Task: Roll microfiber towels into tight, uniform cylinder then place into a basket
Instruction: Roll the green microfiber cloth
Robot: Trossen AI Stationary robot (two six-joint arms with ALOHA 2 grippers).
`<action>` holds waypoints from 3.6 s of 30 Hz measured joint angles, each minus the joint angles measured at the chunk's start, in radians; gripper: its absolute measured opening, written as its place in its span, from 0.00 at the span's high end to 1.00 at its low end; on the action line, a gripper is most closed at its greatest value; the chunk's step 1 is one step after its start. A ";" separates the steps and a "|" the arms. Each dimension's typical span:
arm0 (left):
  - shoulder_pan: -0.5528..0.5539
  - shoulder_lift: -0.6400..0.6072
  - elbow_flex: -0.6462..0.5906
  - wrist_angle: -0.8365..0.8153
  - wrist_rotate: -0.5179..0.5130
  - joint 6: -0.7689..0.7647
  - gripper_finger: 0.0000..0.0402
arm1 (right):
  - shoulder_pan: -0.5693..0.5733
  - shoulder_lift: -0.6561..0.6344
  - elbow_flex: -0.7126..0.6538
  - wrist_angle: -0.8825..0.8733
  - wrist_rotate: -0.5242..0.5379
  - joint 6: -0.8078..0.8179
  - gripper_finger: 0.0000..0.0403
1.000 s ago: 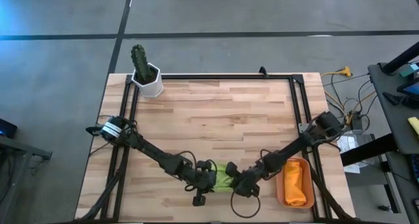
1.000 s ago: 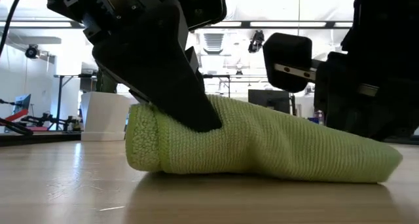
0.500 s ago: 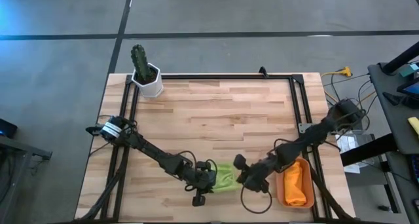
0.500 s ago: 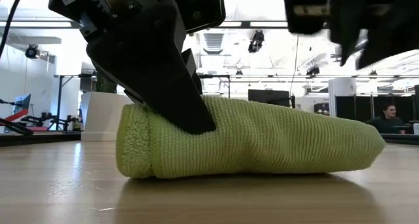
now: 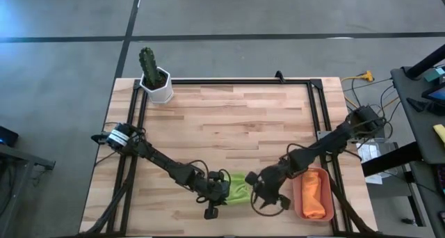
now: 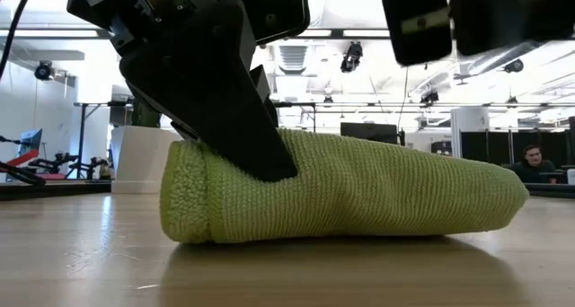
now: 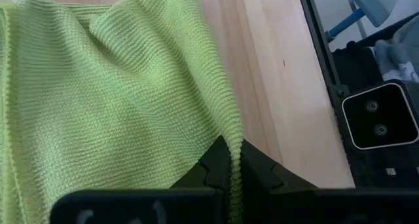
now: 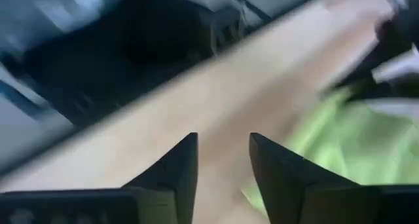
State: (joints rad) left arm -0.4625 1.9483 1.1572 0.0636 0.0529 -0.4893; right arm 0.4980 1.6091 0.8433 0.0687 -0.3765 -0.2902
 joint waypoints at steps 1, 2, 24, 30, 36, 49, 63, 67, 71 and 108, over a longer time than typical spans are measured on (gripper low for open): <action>0.000 0.000 0.000 0.000 0.000 0.000 1.00 | 0.002 0.011 0.000 -0.011 0.047 -0.021 0.66; 0.000 0.000 0.000 0.000 0.000 -0.001 1.00 | 0.005 0.025 0.000 -0.015 0.093 -0.034 0.63; 0.003 0.000 0.000 0.001 -0.006 -0.002 1.00 | 0.117 0.208 0.000 0.157 0.676 0.108 0.29; 0.003 0.000 0.000 0.006 -0.008 -0.003 1.00 | 0.119 0.276 0.000 0.229 0.710 0.106 0.37; 0.003 0.000 0.000 -0.002 -0.008 -0.004 1.00 | 0.125 0.328 0.003 0.271 0.711 0.092 0.46; 0.003 0.000 0.000 -0.070 0.096 -0.029 1.00 | 0.082 0.263 0.000 0.227 0.454 0.151 0.90; -0.030 -0.001 0.006 -0.059 0.137 -0.007 1.00 | -0.125 0.253 -0.027 0.362 -0.043 0.501 0.98; -0.041 -0.001 0.007 -0.038 0.121 0.044 0.95 | -0.177 0.252 -0.084 0.467 -0.100 0.662 0.98; -0.044 -0.001 0.006 -0.054 0.103 0.073 0.82 | -0.204 0.256 -0.134 0.467 -0.097 0.724 0.98; -0.235 0.102 0.022 -0.102 -0.940 0.561 0.60 | -0.265 0.256 -0.214 0.672 0.001 1.218 0.98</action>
State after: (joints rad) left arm -0.6971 2.0499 1.1787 -0.0386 -0.8876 0.0720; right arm 0.2329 1.8652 0.6289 0.7406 -0.3756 0.9276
